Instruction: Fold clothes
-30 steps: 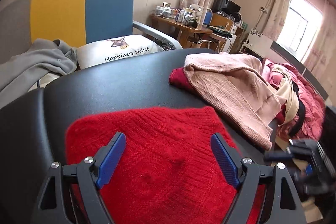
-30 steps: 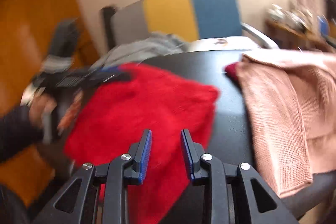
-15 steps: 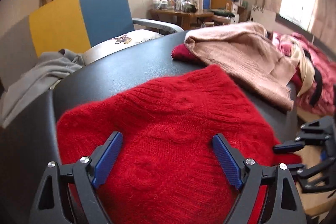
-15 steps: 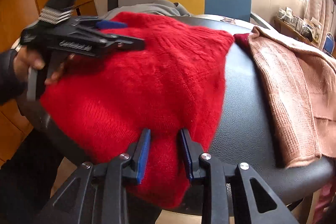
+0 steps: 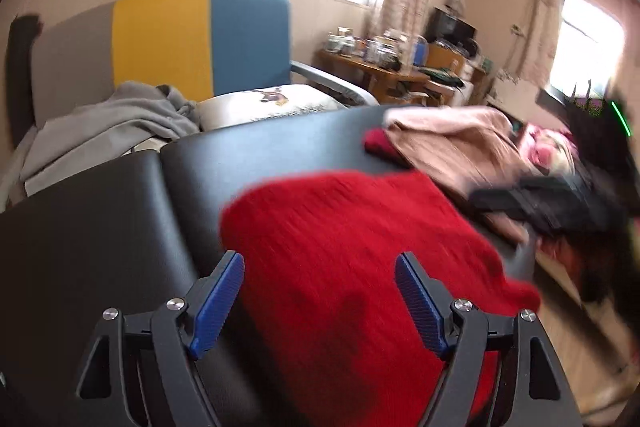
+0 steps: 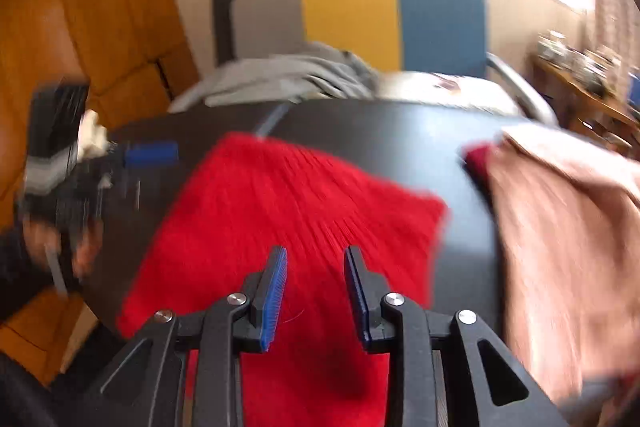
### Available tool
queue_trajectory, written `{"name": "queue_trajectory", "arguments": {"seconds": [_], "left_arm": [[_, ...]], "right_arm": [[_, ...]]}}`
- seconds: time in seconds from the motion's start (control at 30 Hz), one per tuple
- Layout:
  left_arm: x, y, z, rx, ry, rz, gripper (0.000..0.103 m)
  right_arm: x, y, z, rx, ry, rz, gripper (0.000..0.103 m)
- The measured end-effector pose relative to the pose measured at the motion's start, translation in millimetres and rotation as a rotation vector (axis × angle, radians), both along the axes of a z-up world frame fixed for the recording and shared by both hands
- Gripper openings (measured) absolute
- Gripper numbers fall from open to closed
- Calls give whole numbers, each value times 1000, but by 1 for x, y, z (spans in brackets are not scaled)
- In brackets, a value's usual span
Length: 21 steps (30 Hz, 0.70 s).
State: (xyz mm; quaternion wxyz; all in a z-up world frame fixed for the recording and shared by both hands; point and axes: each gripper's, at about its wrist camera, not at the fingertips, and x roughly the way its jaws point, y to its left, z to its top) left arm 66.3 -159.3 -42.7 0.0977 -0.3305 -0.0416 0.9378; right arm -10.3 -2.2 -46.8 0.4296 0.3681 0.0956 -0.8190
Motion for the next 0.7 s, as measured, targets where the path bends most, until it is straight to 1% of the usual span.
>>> {"name": "queue_trajectory", "arguments": {"seconds": [0.1,0.2,0.3,0.4,0.47,0.57,0.63,0.7], "left_arm": [[25,22,-12,-9,9,-51,78],[32,39,-27,-1,-12,-90,79],[25,50,-48,-37,-38,-64,81],[23,60,-62,-106,-27,-26,81],[26,66,-65,-124,-14,-5,81],[31,68,-67,-131,4,23,81],[35,68,-65,-126,11,40,81],[39,59,-53,-67,22,58,82]], "right_arm": [[-28,-48,2,-26,-52,131,30],[-46,-86,-19,45,-76,187,29],[-63,-122,-42,124,-97,237,29],[-79,-121,-65,37,-88,219,29],[-82,-114,-73,-21,-77,200,29],[-84,-113,-71,-31,-71,197,29],[-87,-110,-69,-57,-96,196,29],[-90,-107,-67,-83,-124,193,30]]}}
